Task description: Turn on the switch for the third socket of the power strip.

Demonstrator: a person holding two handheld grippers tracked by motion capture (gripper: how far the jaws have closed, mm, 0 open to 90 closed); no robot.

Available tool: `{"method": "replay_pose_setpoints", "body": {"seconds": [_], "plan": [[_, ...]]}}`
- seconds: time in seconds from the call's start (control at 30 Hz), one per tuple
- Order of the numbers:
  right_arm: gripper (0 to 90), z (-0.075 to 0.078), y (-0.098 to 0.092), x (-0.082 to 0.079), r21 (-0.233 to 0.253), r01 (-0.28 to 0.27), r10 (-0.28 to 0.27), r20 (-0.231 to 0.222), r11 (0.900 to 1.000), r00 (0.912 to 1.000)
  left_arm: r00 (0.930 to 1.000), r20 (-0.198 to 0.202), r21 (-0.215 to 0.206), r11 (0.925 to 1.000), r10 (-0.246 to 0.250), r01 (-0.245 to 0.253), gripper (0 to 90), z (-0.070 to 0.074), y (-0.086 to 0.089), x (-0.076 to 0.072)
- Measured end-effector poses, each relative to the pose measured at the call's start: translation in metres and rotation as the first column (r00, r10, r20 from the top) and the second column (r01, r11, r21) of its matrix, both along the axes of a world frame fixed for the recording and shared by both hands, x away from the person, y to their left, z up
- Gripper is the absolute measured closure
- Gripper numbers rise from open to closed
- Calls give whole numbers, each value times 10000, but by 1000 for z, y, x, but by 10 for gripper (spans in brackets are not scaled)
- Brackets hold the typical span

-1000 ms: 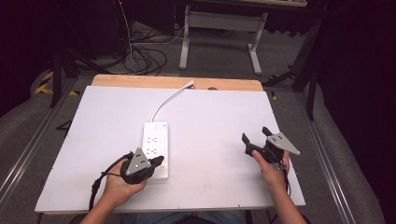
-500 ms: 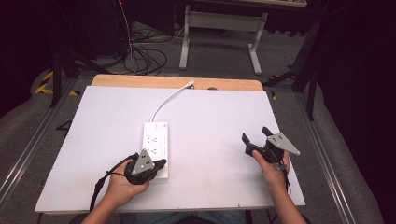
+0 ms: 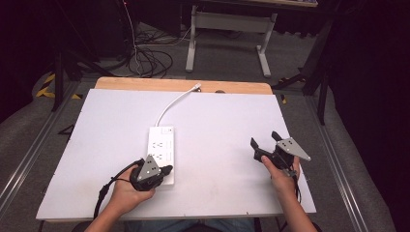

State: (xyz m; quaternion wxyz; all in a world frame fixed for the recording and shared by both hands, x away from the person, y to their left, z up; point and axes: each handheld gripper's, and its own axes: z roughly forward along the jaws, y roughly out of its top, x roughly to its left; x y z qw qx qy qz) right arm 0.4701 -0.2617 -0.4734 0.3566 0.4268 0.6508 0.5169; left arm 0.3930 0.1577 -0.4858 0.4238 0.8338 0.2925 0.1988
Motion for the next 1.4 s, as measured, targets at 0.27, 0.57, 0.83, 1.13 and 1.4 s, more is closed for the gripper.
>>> {"method": "replay_pose_setpoints", "body": {"seconds": [0.27, 0.57, 0.83, 1.13, 1.4], "plan": [[137, 0, -1, 0, 45, 25, -25, 32, 10000, 10000, 9999, -37, 106, 9998, -142, 142, 900, -1, -3, -3], [137, 0, 0, 0, 52, 13, -13, 16, 10000, 10000, 9999, -72, 45, 9999, -112, 112, 900, -2, -2, -3], [137, 0, 0, 0, 48, 11, -11, 16, 10000, 10000, 9999, -78, 35, 9999, -126, 127, 900, -2, -2, -3], [138, 0, 0, 0, 36, 15, -15, 18, 10000, 10000, 9999, -39, 50, 9999, -127, 127, 900, -2, -3, -3], [138, 0, -1, 0, 32, 20, -20, 22, 10000, 10000, 9955, 799, -921, 9948, 501, -427, 887, 6, 8, -4]]}}
